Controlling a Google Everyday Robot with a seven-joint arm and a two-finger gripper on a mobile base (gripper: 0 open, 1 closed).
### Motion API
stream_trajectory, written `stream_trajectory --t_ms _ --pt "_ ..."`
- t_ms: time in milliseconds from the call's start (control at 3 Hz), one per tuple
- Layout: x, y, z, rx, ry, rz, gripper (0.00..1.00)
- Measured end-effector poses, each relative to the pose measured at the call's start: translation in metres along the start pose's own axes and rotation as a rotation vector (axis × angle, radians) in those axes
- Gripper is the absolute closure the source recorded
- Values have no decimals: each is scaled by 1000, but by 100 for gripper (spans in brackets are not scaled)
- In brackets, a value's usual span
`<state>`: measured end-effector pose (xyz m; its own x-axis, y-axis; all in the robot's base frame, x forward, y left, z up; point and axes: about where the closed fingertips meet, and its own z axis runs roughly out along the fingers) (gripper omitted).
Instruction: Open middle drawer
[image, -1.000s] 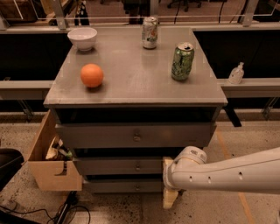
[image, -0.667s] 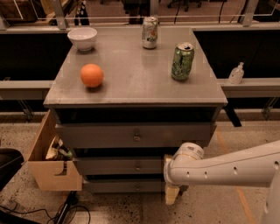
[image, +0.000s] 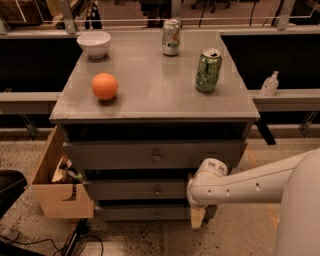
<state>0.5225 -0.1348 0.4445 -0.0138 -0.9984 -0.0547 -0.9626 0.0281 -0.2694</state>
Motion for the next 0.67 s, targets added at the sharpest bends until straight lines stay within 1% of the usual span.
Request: stream_trajectory --t_ms 333,667 --pt "1 -6 12 2 -5 7 0" --pt "1 -13 23 3 -10 11 17"
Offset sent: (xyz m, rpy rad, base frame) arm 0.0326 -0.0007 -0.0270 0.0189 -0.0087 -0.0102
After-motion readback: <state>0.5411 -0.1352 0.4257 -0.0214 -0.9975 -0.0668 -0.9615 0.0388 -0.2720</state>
